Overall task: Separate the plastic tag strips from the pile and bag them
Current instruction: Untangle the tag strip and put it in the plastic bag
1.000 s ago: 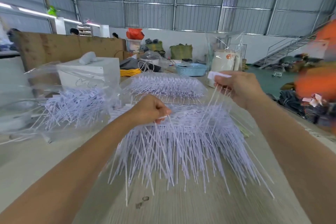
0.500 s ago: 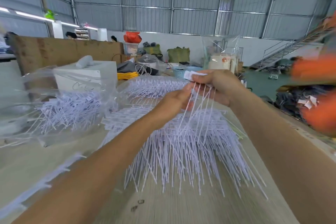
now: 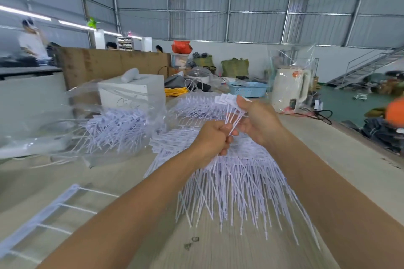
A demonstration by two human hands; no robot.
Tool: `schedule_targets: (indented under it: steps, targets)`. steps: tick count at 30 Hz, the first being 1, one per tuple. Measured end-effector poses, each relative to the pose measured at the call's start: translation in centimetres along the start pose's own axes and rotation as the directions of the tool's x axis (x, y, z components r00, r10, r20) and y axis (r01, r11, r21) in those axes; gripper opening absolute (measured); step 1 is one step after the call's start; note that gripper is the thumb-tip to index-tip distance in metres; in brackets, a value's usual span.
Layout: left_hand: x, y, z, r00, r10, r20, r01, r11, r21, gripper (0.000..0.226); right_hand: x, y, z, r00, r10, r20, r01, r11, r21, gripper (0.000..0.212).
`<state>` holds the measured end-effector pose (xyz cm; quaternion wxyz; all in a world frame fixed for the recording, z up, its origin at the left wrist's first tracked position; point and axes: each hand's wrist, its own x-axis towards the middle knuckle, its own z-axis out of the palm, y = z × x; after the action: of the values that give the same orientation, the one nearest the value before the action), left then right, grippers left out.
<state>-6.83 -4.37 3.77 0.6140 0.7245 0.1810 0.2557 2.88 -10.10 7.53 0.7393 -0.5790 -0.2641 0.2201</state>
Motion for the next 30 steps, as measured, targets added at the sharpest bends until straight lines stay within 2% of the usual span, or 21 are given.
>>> schedule_targets:
  steps: [4,7,10,13,17,19,22,24,27,28,30]
  targets:
    - [-0.7,-1.0,-2.3,0.999,-0.01,-0.05,0.011,1.0,0.027,0.027,-0.3,2.0,2.6,0.998,-0.027,0.063,0.024,0.998,0.06,0.005]
    - [-1.4,-1.5,-4.7,0.991,0.019,-0.135,-0.013,0.999,0.046,0.025,-0.3,2.7,4.5,0.999,-0.011,0.051,0.004,0.992,0.128,0.011]
    - [-2.8,-1.9,-7.7,0.985,0.022,-0.173,0.008,0.985,0.171,0.024,-0.3,3.7,6.6,0.996,0.062,0.062,-0.072,0.983,0.171,0.012]
    - [-4.6,-2.3,-11.2,0.981,0.004,-0.192,0.051,0.958,0.281,0.026,-0.8,4.9,9.7,0.978,0.139,0.157,-0.164,0.973,0.159,0.011]
    - [-6.8,-2.7,-16.1,0.955,-0.005,-0.296,0.088,0.959,0.268,0.024,-1.2,5.7,15.3,0.932,0.212,0.293,-0.245,0.966,0.08,0.006]
    - [-7.1,-2.7,-18.9,0.918,-0.01,-0.396,0.116,0.962,0.246,0.023,-1.2,5.9,18.1,0.919,0.215,0.331,-0.24,0.97,0.038,0.016]
    - [-6.0,-2.9,-23.5,0.818,-0.005,-0.575,0.191,0.946,0.263,0.027,-1.2,6.6,21.1,0.9,0.23,0.37,-0.227,0.972,-0.052,0.053]
    - [-4.3,-3.2,-26.3,0.76,-0.012,-0.65,0.281,0.908,0.312,0.034,-1.4,7.2,22.2,0.896,0.226,0.383,-0.193,0.973,-0.125,0.047]
    - [-1.1,-3.9,-29.3,0.674,-0.029,-0.738,0.446,0.812,0.376,0.033,-1.7,8.6,22.5,0.868,0.214,0.447,-0.103,0.96,-0.26,0.024]
    - [0.1,-4.3,-30.0,0.654,-0.023,-0.756,0.479,0.786,0.39,0.032,-1.9,9.1,22.4,0.853,0.217,0.475,-0.066,0.947,-0.314,0.018]
    - [2.0,-5.1,-30.9,0.656,-0.043,-0.754,0.49,0.784,0.382,0.025,-2.2,10.0,22.1,0.831,0.219,0.512,0.003,0.917,-0.398,0.012]
